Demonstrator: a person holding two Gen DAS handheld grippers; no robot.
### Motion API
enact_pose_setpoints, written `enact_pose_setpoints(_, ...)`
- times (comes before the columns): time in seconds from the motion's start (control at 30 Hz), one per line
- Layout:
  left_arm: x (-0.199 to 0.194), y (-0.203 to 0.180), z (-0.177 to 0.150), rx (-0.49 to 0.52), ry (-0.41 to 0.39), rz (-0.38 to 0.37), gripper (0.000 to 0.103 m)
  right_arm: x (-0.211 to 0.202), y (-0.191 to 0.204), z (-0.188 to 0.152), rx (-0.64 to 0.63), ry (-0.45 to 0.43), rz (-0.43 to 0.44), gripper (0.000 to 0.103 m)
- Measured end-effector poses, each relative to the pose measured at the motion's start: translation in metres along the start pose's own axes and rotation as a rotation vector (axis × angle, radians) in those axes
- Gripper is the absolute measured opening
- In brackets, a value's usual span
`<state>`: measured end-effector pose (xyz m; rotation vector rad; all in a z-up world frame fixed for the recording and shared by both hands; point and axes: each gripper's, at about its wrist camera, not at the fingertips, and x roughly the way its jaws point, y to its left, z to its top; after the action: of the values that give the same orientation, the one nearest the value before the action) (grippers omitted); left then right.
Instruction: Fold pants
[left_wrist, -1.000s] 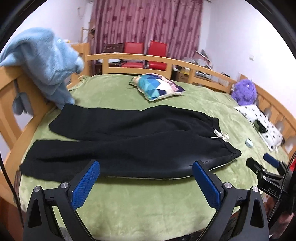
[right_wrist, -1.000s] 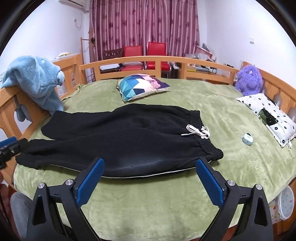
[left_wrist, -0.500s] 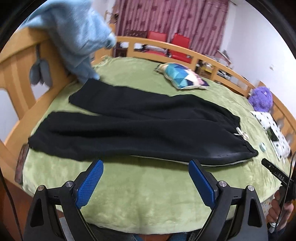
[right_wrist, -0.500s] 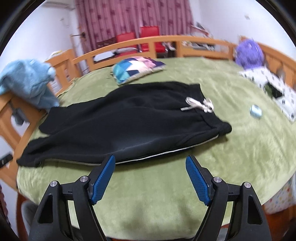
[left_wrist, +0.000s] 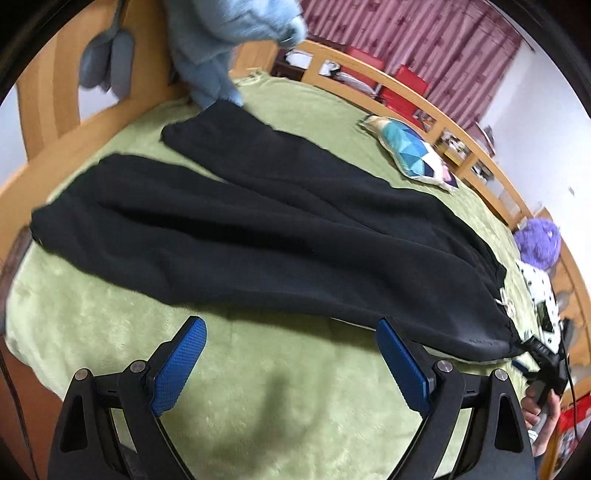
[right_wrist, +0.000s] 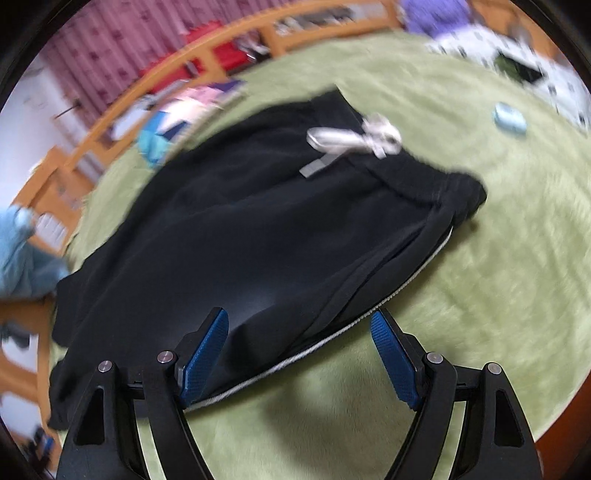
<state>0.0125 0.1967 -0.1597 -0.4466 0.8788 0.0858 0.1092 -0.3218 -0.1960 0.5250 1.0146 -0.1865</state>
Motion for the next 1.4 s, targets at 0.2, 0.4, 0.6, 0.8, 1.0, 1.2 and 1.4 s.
enact_pose_setpoints(0.2, 0.031, 0.038, 0.008, -0.115, 0.031, 0.017, 0.093, 0.05, -0.011, -0.013, 0.028, 0.126, 0.038, 0.068)
enact_pose_setpoints(0.4, 0.062, 0.072, 0.017, -0.169, 0.043, 0.092, 0.094, 0.041, -0.006, -0.025, -0.091, 0.057, 0.057, 0.047)
enact_pose_setpoints(0.6, 0.085, 0.091, 0.016, -0.272, 0.04, 0.059, 0.092, 0.034, 0.01, -0.023, -0.13, 0.016, 0.019, 0.033)
enact_pose_setpoints(0.8, 0.077, 0.097, 0.042, -0.245, -0.012, 0.084, 0.011, 0.002, 0.018, -0.018, -0.152, -0.063, 0.075, 0.018)
enact_pose_setpoints(1.0, 0.033, 0.074, 0.087, -0.148, -0.114, 0.035, 0.011, -0.031, 0.041, 0.007, -0.221, -0.11, 0.093, 0.018)
enact_pose_setpoints(1.2, 0.004, 0.018, 0.135, -0.014, -0.244, 0.05, 0.011, -0.049, 0.069, 0.051, -0.241, -0.148, 0.053, 0.016)
enact_pose_setpoints(1.4, 0.013, -0.018, 0.181, 0.032, -0.322, 0.045, 0.01, -0.049, 0.09, 0.1, -0.183, -0.2, 0.115, 0.014)
